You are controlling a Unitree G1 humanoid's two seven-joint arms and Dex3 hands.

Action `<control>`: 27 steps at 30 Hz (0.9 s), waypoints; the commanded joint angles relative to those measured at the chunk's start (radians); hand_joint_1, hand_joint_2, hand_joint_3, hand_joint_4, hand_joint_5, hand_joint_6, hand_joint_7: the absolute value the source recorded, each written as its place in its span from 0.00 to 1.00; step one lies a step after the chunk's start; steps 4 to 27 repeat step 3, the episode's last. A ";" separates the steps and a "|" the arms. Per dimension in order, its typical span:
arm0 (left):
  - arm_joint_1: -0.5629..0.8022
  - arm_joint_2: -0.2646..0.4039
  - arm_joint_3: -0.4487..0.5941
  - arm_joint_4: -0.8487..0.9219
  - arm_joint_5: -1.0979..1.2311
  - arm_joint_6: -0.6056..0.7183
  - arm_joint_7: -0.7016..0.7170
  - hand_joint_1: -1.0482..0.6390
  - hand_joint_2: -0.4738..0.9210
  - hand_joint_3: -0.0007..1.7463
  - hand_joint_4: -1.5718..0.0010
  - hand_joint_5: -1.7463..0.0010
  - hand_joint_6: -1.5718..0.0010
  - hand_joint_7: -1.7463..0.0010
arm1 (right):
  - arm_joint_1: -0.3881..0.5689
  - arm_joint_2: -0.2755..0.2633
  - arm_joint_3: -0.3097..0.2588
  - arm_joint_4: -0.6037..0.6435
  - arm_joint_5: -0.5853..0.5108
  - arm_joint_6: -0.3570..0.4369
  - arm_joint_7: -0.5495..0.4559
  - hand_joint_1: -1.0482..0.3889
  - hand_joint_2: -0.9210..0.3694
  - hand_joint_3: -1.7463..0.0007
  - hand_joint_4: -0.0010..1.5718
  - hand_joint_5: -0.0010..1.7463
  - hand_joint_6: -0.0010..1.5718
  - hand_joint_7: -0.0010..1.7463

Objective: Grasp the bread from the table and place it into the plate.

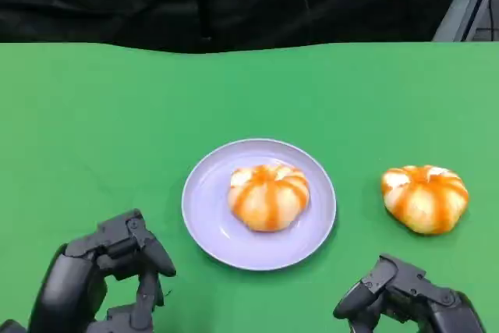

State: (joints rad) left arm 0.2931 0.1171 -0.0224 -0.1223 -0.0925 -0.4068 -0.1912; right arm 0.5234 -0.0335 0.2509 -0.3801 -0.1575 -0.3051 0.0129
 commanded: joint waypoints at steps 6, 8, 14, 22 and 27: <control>-0.001 0.004 0.000 0.005 0.014 -0.012 -0.006 0.60 0.58 0.84 0.44 0.01 0.49 0.12 | 0.001 -0.011 -0.017 -0.001 0.002 -0.013 -0.003 0.64 0.27 0.44 0.44 0.90 0.45 0.74; -0.001 0.004 0.000 0.005 0.014 -0.012 -0.006 0.60 0.58 0.84 0.44 0.01 0.49 0.12 | 0.001 -0.011 -0.017 -0.001 0.002 -0.013 -0.003 0.64 0.27 0.44 0.44 0.90 0.45 0.74; -0.001 0.004 0.000 0.005 0.014 -0.012 -0.006 0.60 0.58 0.84 0.44 0.01 0.49 0.12 | 0.001 -0.011 -0.017 -0.001 0.002 -0.013 -0.003 0.64 0.27 0.44 0.44 0.90 0.45 0.74; -0.001 0.004 0.000 0.005 0.014 -0.012 -0.006 0.60 0.58 0.84 0.44 0.01 0.49 0.12 | 0.001 -0.011 -0.017 -0.001 0.002 -0.013 -0.003 0.64 0.27 0.44 0.44 0.90 0.45 0.74; -0.001 0.004 0.000 0.005 0.014 -0.012 -0.006 0.60 0.58 0.84 0.44 0.01 0.49 0.12 | 0.001 -0.011 -0.017 -0.001 0.002 -0.013 -0.003 0.64 0.27 0.44 0.44 0.90 0.45 0.74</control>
